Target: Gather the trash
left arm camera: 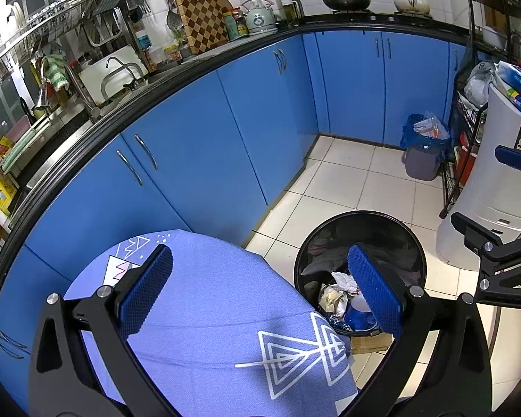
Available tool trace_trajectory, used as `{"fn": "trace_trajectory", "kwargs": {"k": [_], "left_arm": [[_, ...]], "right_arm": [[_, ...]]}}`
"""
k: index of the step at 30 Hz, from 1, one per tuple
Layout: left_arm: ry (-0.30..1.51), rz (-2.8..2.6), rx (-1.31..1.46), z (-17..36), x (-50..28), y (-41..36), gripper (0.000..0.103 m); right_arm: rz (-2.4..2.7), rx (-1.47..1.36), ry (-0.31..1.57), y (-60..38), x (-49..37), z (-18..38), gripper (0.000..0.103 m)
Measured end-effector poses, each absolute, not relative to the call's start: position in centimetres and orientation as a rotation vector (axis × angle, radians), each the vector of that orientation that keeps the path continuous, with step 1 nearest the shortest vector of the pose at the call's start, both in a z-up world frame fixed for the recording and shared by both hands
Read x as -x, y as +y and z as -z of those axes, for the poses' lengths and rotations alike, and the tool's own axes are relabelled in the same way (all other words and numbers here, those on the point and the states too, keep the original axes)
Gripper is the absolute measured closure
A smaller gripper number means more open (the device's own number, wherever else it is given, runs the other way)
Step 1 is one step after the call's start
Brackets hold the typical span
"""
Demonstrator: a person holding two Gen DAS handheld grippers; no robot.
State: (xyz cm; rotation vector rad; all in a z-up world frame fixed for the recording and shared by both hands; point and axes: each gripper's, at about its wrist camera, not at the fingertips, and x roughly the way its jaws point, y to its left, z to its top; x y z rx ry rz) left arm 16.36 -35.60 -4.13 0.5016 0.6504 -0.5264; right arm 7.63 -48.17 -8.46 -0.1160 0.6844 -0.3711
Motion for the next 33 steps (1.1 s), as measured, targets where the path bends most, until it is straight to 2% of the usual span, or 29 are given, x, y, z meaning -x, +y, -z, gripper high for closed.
{"fn": "trace_trajectory", "kwargs": {"k": [33], "left_arm": [[0.604,0.533,-0.540,4.1,-16.0,-35.0,0.003]], "right_arm": [[0.374,0.122,0.678,-48.0,-7.5,7.3,0.008]]}}
